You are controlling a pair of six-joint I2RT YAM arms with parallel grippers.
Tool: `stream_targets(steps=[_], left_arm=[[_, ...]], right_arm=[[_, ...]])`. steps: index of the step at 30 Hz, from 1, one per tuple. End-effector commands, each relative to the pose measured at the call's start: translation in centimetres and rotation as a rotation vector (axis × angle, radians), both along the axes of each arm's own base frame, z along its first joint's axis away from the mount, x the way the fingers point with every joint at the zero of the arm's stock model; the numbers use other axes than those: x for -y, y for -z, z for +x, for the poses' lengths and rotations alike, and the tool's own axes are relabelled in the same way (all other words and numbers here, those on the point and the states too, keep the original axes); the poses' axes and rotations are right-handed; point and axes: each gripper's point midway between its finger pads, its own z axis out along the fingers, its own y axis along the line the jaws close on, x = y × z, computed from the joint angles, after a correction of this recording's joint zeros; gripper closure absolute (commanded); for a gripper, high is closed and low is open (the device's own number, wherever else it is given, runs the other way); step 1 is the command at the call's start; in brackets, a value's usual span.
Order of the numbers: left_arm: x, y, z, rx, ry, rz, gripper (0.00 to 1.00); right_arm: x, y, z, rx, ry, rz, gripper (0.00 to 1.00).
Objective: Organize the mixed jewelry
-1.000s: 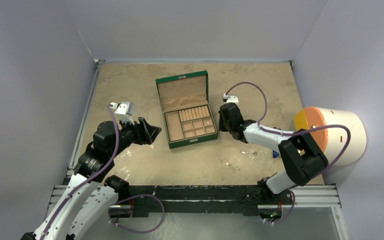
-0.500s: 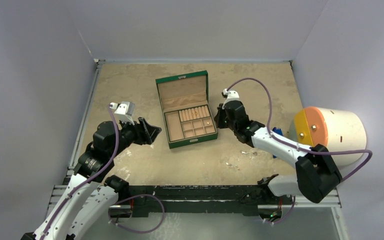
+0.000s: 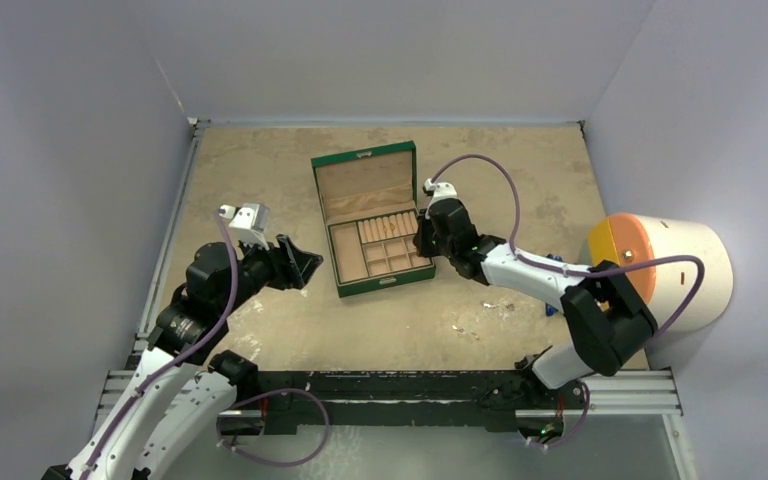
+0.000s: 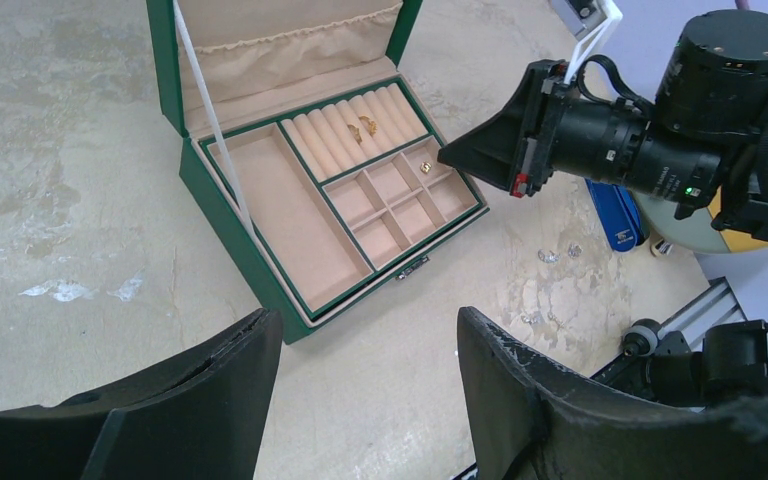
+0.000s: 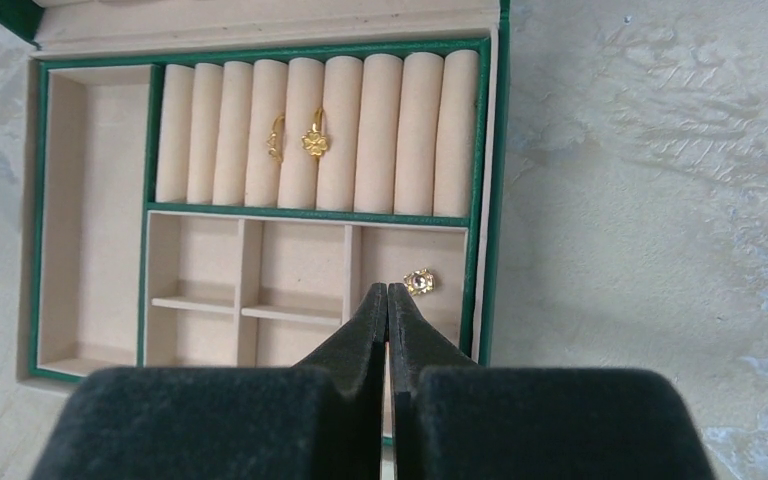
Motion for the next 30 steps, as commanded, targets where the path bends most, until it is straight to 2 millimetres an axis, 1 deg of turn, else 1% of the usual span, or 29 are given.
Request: stream_targets(steps=[1, 5, 11, 15, 17, 18, 21, 24, 26, 28, 30], left_arm=[[0.1, -2.0, 0.4, 0.072, 0.006, -0.022, 0.36], [0.1, -1.9, 0.4, 0.070, 0.006, -0.021, 0.36], [0.1, -1.9, 0.4, 0.070, 0.004, -0.022, 0.36], [0.1, -1.9, 0.5, 0.068, 0.004, -0.022, 0.36], [0.1, -1.9, 0.5, 0.068, 0.003, -0.022, 0.36], [0.1, -1.9, 0.5, 0.068, 0.003, -0.021, 0.36], [0.1, -1.9, 0.5, 0.066, 0.001, -0.020, 0.36], [0.1, -1.9, 0.5, 0.067, 0.002, -0.021, 0.36], [0.1, -1.9, 0.5, 0.066, 0.003, -0.021, 0.36], [0.1, -1.9, 0.5, 0.066, 0.004, -0.021, 0.36], [0.1, -1.8, 0.5, 0.064, 0.003, -0.020, 0.36]], right_arm=[[-1.3, -2.3, 1.9, 0.068, 0.018, 0.040, 1.00], [-0.9, -1.7, 2.4, 0.066, 0.051, 0.018, 1.00], [-0.5, -1.4, 2.7, 0.062, 0.083, 0.008, 0.89], [-0.4, -1.9, 2.5, 0.066, 0.084, 0.015, 0.81], [-0.2, -2.2, 2.2, 0.067, 0.087, 0.015, 0.79], [0.0, -2.8, 2.1, 0.076, 0.091, 0.022, 0.79], [0.7, -3.7, 1.4, 0.082, 0.101, 0.032, 0.77], [1.5, -4.5, 0.5, 0.080, 0.114, 0.037, 0.72], [2.0, -4.7, -0.3, 0.066, 0.117, 0.035, 0.68], [2.7, -4.7, -1.1, 0.045, 0.124, 0.027, 0.67], [3.6, -4.2, -2.7, -0.003, 0.135, 0.016, 0.67]])
